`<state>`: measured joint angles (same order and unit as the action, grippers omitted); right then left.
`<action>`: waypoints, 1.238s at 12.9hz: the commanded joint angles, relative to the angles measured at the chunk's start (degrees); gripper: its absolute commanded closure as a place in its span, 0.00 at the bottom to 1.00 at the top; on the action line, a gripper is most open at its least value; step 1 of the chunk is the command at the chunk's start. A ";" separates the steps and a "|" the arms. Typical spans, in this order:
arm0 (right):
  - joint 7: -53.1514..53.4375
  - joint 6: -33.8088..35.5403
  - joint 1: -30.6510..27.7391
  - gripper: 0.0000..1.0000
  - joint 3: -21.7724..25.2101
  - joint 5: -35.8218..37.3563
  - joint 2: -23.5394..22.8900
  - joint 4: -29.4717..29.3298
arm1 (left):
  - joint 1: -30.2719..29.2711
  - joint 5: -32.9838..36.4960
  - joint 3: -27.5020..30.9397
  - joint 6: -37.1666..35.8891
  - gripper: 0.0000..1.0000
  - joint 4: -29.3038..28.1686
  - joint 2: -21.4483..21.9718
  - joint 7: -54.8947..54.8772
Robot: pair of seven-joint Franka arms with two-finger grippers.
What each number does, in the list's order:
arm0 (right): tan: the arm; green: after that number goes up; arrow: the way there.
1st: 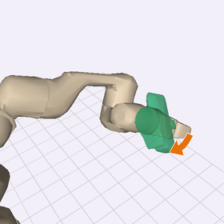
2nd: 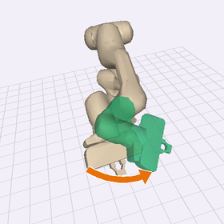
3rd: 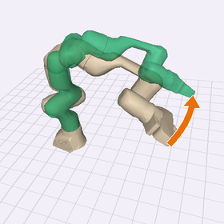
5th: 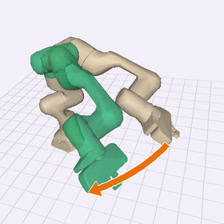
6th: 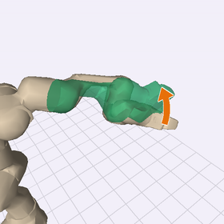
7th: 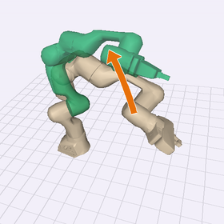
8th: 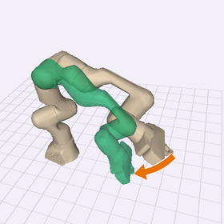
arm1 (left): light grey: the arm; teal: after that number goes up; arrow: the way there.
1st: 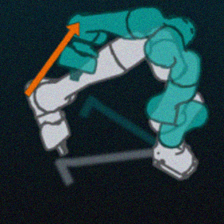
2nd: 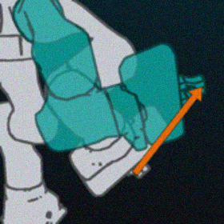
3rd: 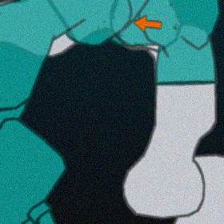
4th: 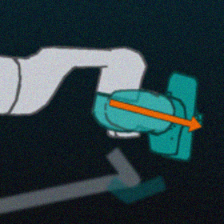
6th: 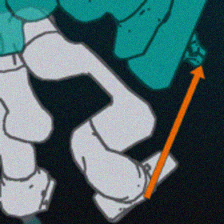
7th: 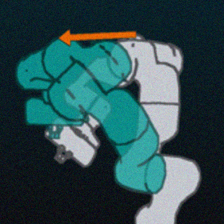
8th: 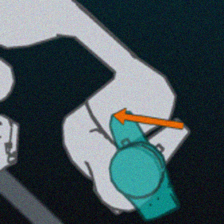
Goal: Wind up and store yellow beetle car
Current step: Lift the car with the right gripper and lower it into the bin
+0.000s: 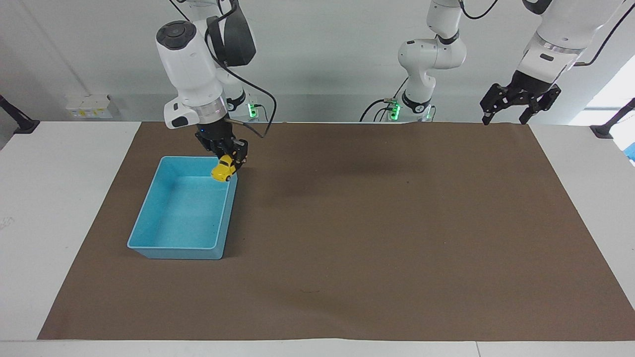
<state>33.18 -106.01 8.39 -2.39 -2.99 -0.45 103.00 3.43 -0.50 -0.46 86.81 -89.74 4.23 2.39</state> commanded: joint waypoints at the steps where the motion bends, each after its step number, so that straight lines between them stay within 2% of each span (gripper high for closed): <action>1: -9.23 0.80 -2.93 1.00 -0.07 -1.23 0.97 0.79 | -0.26 -0.82 0.11 -0.68 0.00 -0.79 1.14 -0.63; 7: -26.04 1.86 -10.76 1.00 0.02 -0.45 1.06 1.50 | -0.26 -0.82 0.11 -0.68 0.00 -0.79 1.13 -0.55; 10: -28.95 0.72 -11.73 1.00 0.02 -0.27 2.12 4.48 | -0.26 -0.82 0.11 -0.68 0.00 -0.79 1.14 -0.55; 16: -31.07 -6.39 -12.79 1.00 0.02 1.58 -0.95 8.87 | -0.26 -0.82 0.11 -0.68 0.00 -0.79 1.14 -0.55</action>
<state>3.86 -109.80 -3.49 -1.87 -2.43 -1.26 109.68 3.43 -0.50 -0.47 86.81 -89.74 4.23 2.39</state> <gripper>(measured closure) 0.529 0.000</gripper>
